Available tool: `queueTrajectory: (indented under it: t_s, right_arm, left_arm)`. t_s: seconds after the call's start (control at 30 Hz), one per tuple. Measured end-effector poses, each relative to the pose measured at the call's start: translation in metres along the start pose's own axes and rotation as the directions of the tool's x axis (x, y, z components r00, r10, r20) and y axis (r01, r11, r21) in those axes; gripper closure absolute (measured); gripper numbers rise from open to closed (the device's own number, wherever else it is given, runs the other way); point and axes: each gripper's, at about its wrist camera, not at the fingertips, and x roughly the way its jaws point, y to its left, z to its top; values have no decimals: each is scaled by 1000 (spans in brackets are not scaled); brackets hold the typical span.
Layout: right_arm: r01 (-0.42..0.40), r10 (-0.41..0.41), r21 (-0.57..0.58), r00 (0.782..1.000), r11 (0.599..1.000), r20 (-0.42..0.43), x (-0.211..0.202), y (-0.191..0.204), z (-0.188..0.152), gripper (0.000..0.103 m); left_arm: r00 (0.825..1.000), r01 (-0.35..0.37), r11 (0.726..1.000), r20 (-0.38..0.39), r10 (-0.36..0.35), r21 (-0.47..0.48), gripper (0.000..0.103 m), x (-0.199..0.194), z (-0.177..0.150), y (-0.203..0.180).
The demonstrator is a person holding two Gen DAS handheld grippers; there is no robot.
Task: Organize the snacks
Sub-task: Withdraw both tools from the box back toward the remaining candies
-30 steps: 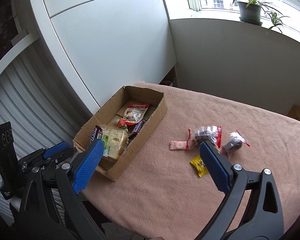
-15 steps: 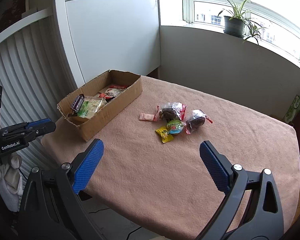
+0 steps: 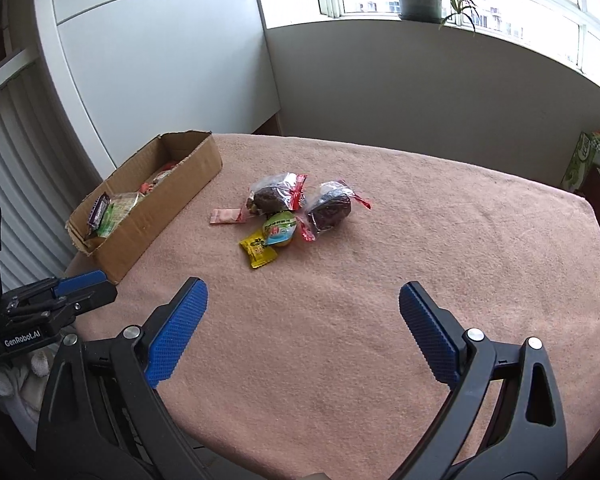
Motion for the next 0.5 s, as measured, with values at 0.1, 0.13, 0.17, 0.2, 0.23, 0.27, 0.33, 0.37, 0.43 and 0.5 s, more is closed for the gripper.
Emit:
queueTrajectory:
  t_s: [0.1,0.13,0.17,0.2,0.23,0.27,0.33,0.37,0.43,0.5]
  right_arm:
    - [-19,20,53,1000,998,-20,13,-19,9,5]
    - [-23,25,69,999,997,-21,18,-24,12,5]
    - [-27,30,86,999,996,-25,23,-29,15,5]
    - [-34,38,103,999,994,-31,28,-34,19,5]
    - [-43,48,121,998,992,-37,34,-38,22,5]
    - [-54,60,141,997,989,-39,38,-42,26,5]
    - [-79,89,186,995,979,-46,49,-51,32,5]
    - [-90,103,210,993,974,-50,53,-56,35,5]
    - [-107,126,260,990,960,-57,62,-64,39,6]
    - [-125,152,302,986,945,-66,72,-70,45,9]
  left_arm:
    - [1000,7,1000,-24,-6,16,61,15,4,-8]
    - [1000,6,1000,-30,-5,27,61,20,7,-10]
    - [999,3,999,-34,-1,38,61,25,10,-12]
    - [999,-2,999,-34,4,50,61,29,15,-14]
    - [999,-6,998,-35,8,66,61,33,20,-15]
    - [999,-14,996,-37,17,83,61,38,25,-16]
    - [999,-25,993,-39,30,119,61,47,38,-18]
    - [999,-25,991,-40,30,131,61,51,44,-19]
    - [999,-14,990,-47,21,141,61,59,58,-18]
    - [998,9,990,-60,-1,139,61,68,71,-18]
